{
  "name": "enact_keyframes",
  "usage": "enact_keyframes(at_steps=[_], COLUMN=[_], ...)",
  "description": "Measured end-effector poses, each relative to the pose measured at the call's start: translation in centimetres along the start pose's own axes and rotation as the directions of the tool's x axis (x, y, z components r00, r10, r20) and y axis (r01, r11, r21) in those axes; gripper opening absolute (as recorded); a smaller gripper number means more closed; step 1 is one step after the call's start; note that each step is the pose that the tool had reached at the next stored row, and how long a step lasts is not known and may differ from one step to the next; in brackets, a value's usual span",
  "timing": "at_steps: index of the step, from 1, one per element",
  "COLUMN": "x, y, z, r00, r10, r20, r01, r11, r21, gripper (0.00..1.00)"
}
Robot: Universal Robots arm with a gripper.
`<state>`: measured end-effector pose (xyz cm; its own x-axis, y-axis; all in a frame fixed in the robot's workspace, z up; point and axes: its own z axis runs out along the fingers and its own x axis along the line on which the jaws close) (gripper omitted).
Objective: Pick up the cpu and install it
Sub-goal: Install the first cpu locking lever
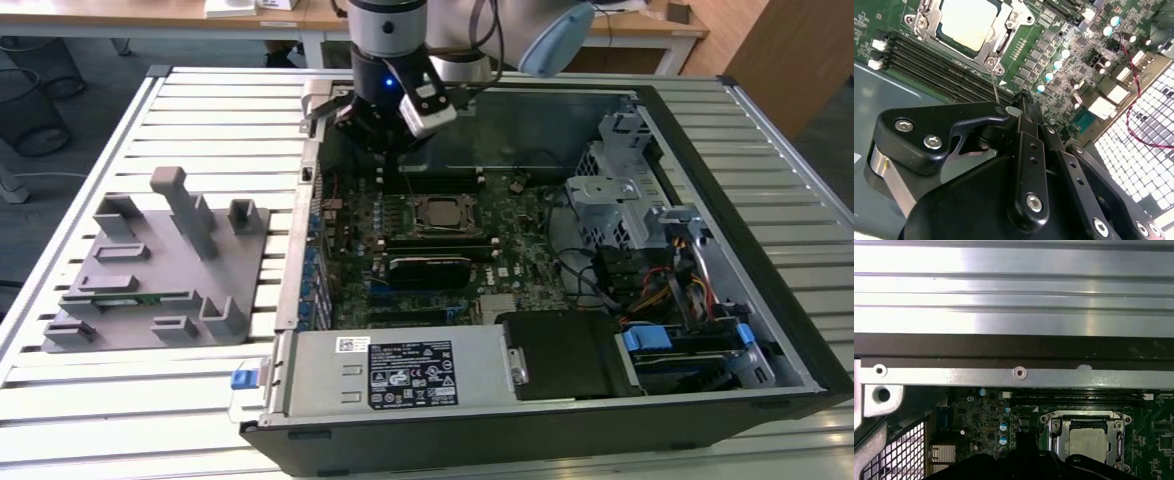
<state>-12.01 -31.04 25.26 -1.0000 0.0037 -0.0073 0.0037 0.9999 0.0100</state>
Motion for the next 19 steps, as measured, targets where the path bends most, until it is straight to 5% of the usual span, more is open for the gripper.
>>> enact_keyframes(at_steps=[7, 19], x=[-0.38, -2.61], y=[0.24, 0.25], z=[0.01, 0.03], r00=[1.0, 1.0], r10=[0.0, 0.0], r20=[-0.0001, -0.0011], r01=[0.0, 0.0], r11=[1.0, 1.0], r21=[0.0, 0.0], gripper=[0.11, 0.11])
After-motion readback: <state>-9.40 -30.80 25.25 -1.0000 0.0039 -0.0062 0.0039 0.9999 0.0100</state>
